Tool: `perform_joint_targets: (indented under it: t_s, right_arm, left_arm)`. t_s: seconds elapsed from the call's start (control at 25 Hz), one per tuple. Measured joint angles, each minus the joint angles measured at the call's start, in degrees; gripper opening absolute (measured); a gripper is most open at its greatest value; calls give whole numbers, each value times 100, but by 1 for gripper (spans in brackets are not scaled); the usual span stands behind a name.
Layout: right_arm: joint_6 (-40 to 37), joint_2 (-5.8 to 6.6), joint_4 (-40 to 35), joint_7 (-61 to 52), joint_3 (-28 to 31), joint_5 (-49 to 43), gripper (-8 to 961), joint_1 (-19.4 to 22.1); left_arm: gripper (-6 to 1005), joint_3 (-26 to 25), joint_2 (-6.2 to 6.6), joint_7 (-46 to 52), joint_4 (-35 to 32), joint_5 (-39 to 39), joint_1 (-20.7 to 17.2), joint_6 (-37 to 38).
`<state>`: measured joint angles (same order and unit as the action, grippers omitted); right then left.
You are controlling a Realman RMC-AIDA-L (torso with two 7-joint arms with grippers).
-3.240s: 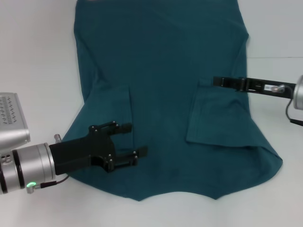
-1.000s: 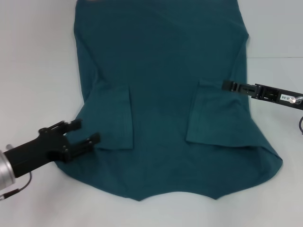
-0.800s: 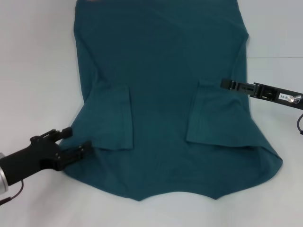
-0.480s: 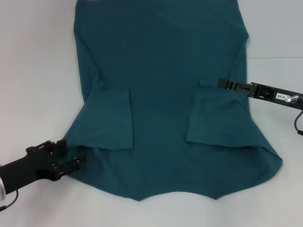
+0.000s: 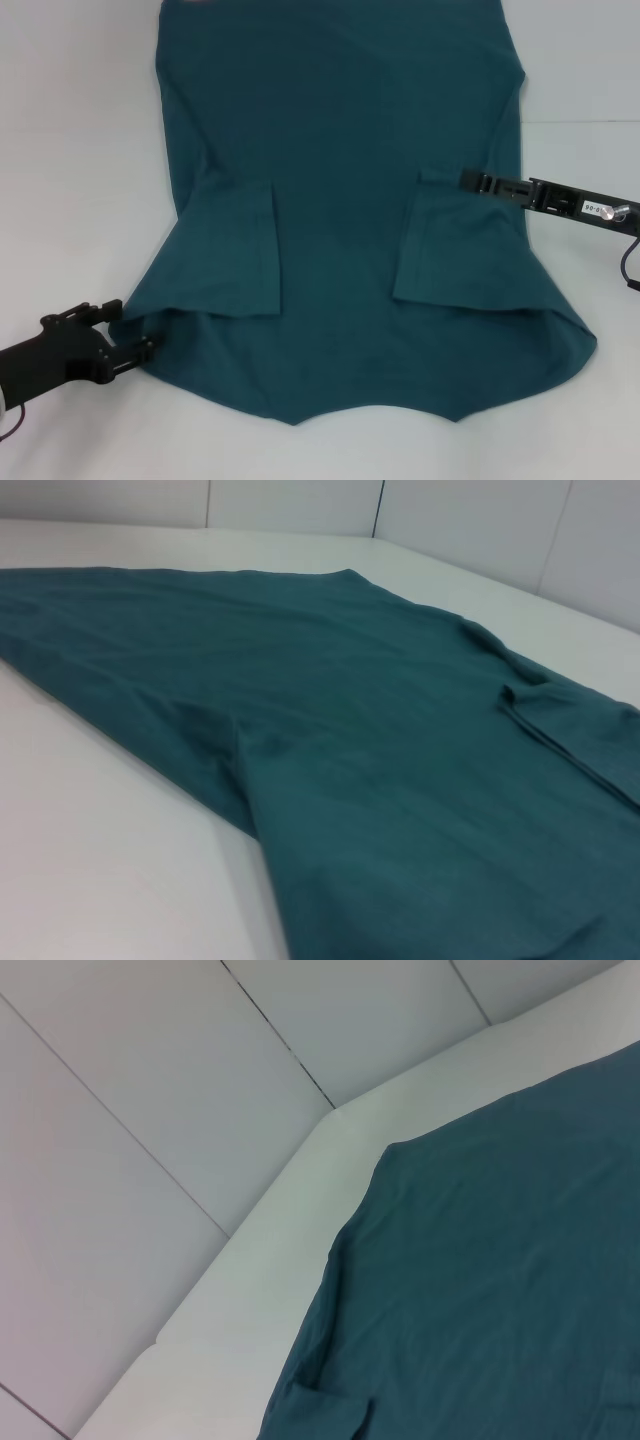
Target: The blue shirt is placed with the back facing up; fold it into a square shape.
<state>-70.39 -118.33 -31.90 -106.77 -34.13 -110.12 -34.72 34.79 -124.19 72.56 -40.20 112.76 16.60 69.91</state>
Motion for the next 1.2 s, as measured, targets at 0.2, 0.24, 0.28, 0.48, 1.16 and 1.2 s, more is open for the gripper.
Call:
perform_joint_targets:
  t_s: [0.2, 0.24, 0.28, 0.48, 1.16, 1.2]
  right_arm:
    - [10, 1, -1, -13, 3, 0, 930, 18]
    - [13, 2, 0, -16, 3, 0, 930, 19]
    - [14, 2, -1, -18, 3, 0, 930, 20]
    - [23, 5, -1, -32, 3, 0, 928, 19]
    - [79, 5, -1, -41, 3, 0, 924, 9]
    - [79, 5, -1, -41, 3, -1, 924, 9]
  left_arm:
    - [772, -7, 0, -47, -21, 0, -6, -37]
    - [772, -7, 0, -50, -28, 0, -7, -38]
    - [772, -7, 0, -50, -40, -1, -7, -42]
    - [773, -8, 0, -49, -73, -3, -7, -150]
    - [772, 67, -6, 60, -40, 279, 46, -87]
    - [772, 68, -8, 59, -40, 280, 46, -62]
